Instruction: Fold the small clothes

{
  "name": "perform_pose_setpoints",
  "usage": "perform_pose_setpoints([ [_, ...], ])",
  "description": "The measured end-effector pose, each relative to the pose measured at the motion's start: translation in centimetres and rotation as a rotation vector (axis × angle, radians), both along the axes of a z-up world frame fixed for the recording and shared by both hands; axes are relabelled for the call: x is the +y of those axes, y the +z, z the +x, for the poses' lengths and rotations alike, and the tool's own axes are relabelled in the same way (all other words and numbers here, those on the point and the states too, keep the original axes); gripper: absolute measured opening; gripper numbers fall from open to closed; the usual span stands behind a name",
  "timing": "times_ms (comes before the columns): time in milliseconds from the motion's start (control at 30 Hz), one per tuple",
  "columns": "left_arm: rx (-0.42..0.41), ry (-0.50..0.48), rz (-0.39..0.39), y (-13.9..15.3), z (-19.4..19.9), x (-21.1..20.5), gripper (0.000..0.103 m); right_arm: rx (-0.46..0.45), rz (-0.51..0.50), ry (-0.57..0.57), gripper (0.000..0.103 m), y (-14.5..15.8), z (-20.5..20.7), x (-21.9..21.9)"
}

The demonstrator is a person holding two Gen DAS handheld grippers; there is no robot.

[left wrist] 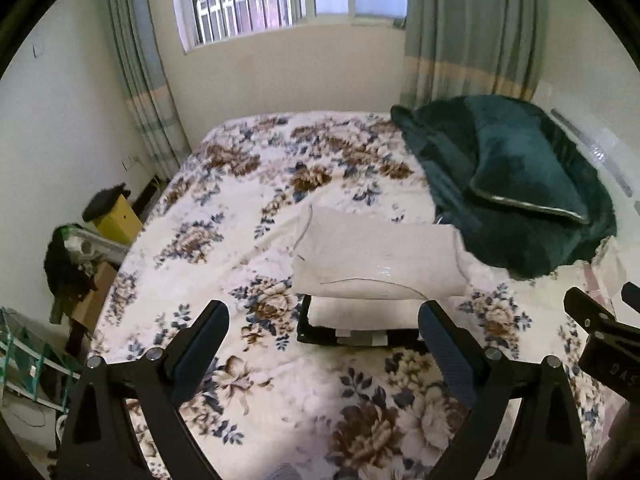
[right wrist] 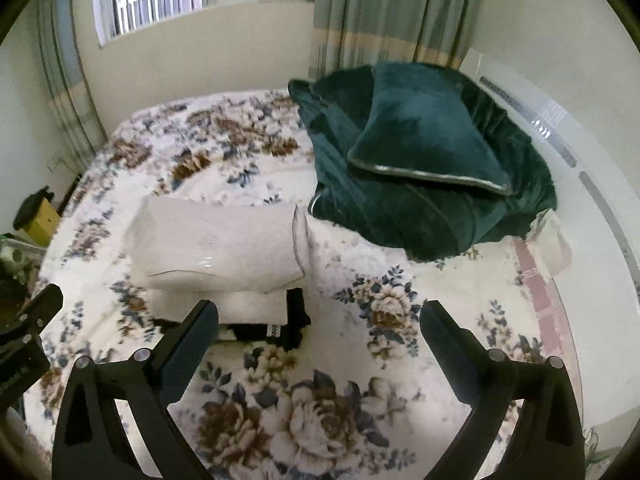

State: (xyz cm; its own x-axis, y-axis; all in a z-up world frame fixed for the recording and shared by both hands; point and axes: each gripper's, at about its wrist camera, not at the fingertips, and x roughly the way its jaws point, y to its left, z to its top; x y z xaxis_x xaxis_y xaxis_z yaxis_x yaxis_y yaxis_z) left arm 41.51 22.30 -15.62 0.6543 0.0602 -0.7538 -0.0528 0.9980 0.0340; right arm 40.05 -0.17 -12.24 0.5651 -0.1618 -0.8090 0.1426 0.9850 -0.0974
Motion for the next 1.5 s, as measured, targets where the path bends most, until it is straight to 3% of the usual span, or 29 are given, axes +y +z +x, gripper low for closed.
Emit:
perform_pose_setpoints([
  [300,-0.072,-0.002,-0.03,8.0,-8.4,-0.2,0.097,-0.12,0.009,0.047,0.102,11.9,-11.6,0.5],
  [633,-0.11,0.033,-0.037,11.8,-14.3,0.5,0.097,-0.211,0.014,0.068,0.102,19.6,-21.0,0.3],
  [1000,-0.141,0.039,-0.027,12.7,-16.7,0.1,0.097,-0.256,0.024,0.093,0.102,22.5,-25.3,0.1],
  [1133,-0.146,0.048,-0.022,12.8,-17.3,0.1,0.097,-0.253,0.026,0.102,0.102,22.5,-25.3,0.2],
  [1233,-0.134,0.044,-0.024,12.7,-17.7,0.1,0.103,-0.248,0.027,0.115,0.103,22.5,-25.5,0.3],
  [1500,-0.151,0.062,-0.013,13.1,-18.6,0.0,0.103,-0.243,0.024,0.133,0.103,22.3,-25.2,0.5],
])
